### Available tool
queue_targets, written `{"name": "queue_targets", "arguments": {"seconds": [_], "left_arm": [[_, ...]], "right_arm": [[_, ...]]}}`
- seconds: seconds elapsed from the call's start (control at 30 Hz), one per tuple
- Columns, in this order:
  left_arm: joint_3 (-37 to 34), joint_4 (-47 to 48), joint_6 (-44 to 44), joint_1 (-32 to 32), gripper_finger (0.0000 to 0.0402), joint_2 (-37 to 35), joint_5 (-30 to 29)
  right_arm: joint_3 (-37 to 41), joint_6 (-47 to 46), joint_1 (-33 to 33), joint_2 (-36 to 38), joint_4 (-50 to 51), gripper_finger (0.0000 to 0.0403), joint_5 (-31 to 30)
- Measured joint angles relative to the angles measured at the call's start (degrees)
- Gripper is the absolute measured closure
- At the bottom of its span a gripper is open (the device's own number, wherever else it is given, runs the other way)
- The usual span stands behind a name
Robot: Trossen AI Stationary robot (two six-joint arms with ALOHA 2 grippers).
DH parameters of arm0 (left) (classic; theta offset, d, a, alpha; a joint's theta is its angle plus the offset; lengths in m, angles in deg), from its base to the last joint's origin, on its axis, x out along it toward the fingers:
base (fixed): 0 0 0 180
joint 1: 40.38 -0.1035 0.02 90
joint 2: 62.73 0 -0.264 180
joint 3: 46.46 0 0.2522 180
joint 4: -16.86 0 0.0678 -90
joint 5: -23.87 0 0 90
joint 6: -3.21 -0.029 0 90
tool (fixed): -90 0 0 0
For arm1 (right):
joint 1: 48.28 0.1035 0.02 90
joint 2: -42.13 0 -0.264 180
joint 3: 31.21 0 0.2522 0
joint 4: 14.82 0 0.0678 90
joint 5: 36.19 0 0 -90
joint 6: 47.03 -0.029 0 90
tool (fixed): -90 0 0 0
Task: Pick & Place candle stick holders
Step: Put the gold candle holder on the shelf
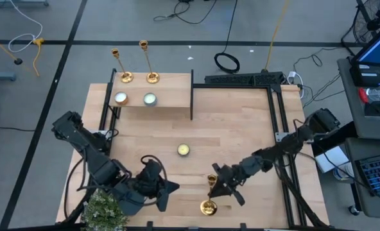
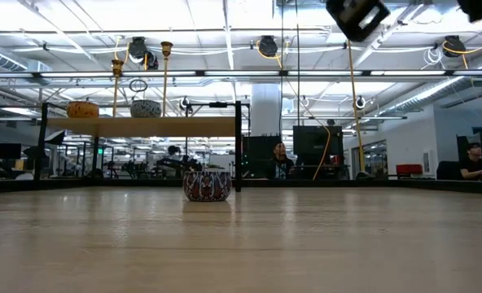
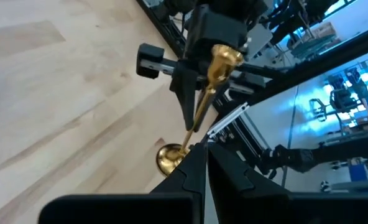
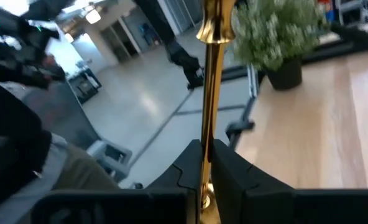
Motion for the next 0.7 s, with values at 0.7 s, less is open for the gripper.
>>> {"name": "queue_targets", "arguments": {"seconds": [0.7], "left_arm": [[0.0,-4.59,-9.28,-2.02,0.0382,0.0,-6.66]], "right_arm": [[-18.69,-1.33,-6.5,0.7,7.1,0.0385,7.48]]}}
